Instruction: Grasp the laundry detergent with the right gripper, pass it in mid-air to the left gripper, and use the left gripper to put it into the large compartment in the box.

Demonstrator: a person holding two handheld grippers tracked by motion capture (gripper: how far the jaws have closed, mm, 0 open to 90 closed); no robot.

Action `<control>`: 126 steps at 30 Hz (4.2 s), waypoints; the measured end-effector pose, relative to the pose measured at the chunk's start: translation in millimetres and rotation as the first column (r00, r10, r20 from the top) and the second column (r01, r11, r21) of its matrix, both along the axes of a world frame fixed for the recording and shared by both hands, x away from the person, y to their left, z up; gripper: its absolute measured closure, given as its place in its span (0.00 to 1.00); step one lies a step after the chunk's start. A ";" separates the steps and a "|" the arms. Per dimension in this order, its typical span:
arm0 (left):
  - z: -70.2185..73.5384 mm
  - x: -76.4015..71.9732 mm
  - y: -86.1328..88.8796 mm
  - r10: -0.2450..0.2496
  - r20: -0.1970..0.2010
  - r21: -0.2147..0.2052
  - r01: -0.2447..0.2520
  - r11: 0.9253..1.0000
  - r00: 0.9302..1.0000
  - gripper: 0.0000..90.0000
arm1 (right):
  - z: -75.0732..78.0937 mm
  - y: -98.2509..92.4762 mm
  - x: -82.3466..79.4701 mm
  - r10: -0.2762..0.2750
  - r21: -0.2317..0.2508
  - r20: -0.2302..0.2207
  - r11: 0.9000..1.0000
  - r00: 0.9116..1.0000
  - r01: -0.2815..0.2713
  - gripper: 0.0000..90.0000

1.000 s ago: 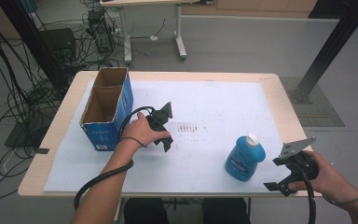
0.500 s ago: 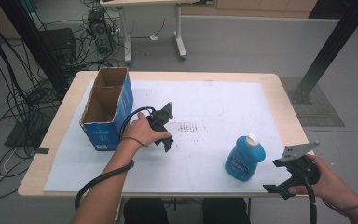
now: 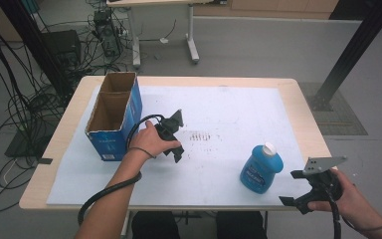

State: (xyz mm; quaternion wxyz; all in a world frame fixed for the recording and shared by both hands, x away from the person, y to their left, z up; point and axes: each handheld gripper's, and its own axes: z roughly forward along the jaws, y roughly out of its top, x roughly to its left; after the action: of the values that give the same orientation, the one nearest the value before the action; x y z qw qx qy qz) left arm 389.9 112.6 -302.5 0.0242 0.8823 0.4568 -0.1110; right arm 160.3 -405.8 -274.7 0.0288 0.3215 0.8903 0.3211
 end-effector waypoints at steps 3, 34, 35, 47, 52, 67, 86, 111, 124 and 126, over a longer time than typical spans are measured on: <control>0.8 -0.3 1.4 0.001 -0.001 -0.004 -0.001 1.000 1.000 0.08 | -5.6 -4.9 -3.8 -0.012 0.029 0.014 1.000 1.000 0.012 0.04; 1.3 0.5 -2.9 -0.004 0.002 0.005 0.004 1.000 1.000 0.08 | -41.8 -4.5 -16.3 -0.019 0.148 0.096 0.989 0.995 0.005 0.03; 1.9 0.2 -3.0 -0.004 0.005 0.007 0.004 1.000 1.000 0.08 | -42.5 -4.8 -16.4 -0.021 0.151 0.096 0.989 0.995 0.006 0.03; 4.5 0.2 -3.8 -0.006 0.008 0.012 0.006 1.000 1.000 0.08 | -55.2 -2.5 -18.5 -0.033 0.196 0.116 0.981 0.993 0.009 0.03; 5.2 1.0 -2.0 -0.004 0.007 0.009 0.004 1.000 1.000 0.08 | -61.1 -0.1 -18.9 -0.037 0.215 0.128 0.977 0.991 0.009 0.03; 2.3 1.7 -3.1 0.001 0.004 0.009 -0.001 1.000 1.000 0.08 | -73.5 1.1 -17.3 -0.074 0.257 0.139 0.966 0.988 0.036 0.02; 2.6 1.7 -3.8 -0.001 0.002 0.014 0.001 1.000 1.000 0.08 | -72.9 0.6 -17.1 -0.082 0.259 0.146 0.965 0.986 0.042 0.02; 5.2 1.4 -3.2 0.001 0.011 0.015 -0.001 1.000 1.000 0.08 | -75.6 -2.1 -20.5 -0.101 0.271 0.155 0.961 0.983 0.056 0.02; 7.3 0.8 -4.3 0.001 0.013 0.019 -0.002 1.000 1.000 0.08 | -73.1 -3.2 -22.2 -0.093 0.269 0.159 0.962 0.983 0.048 0.02; 8.3 1.0 -4.6 0.002 0.012 0.020 -0.003 1.000 1.000 0.08 | -73.1 -2.7 -21.9 -0.094 0.268 0.158 0.962 0.983 0.049 0.03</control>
State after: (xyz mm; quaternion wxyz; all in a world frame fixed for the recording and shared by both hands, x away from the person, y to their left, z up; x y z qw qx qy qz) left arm 390.9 108.1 -294.2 0.0184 0.8826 0.4588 -0.1011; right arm 138.3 -408.5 -347.9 0.0732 0.3261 0.8218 0.4614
